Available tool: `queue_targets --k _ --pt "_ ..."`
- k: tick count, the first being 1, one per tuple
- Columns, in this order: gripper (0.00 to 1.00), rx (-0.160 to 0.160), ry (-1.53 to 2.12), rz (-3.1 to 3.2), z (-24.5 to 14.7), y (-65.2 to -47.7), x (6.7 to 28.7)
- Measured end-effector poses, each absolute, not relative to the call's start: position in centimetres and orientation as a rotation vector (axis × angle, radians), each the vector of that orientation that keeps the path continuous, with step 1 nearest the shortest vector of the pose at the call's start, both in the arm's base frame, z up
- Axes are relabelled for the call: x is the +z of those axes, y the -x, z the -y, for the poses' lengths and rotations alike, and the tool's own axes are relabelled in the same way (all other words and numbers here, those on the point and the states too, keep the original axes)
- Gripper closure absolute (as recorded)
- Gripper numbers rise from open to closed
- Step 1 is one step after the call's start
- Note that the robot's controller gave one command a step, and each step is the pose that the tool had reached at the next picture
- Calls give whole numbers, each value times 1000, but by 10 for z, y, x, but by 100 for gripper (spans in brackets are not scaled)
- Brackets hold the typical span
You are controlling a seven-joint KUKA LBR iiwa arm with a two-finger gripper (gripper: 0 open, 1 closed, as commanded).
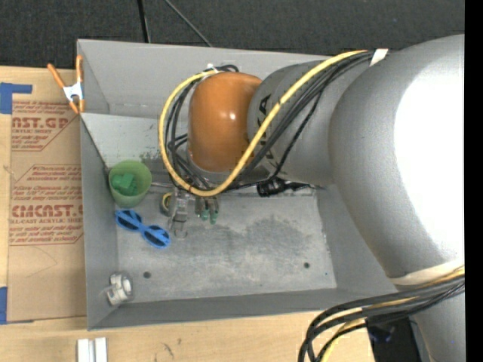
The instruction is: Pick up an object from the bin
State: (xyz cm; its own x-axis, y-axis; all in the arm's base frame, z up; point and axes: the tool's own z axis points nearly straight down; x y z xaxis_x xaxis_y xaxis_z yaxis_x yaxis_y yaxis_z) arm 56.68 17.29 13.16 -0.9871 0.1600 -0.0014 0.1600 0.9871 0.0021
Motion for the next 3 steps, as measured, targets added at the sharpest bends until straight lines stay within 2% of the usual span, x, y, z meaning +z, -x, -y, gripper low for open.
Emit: queue_targets --k 1,2,3 --pt "0 2 -255 -3131 -172 -567 129" --pt "0 -2 -246 -3139 -199 -527 68" --pt "100 2 -250 -3132 -198 -530 72"
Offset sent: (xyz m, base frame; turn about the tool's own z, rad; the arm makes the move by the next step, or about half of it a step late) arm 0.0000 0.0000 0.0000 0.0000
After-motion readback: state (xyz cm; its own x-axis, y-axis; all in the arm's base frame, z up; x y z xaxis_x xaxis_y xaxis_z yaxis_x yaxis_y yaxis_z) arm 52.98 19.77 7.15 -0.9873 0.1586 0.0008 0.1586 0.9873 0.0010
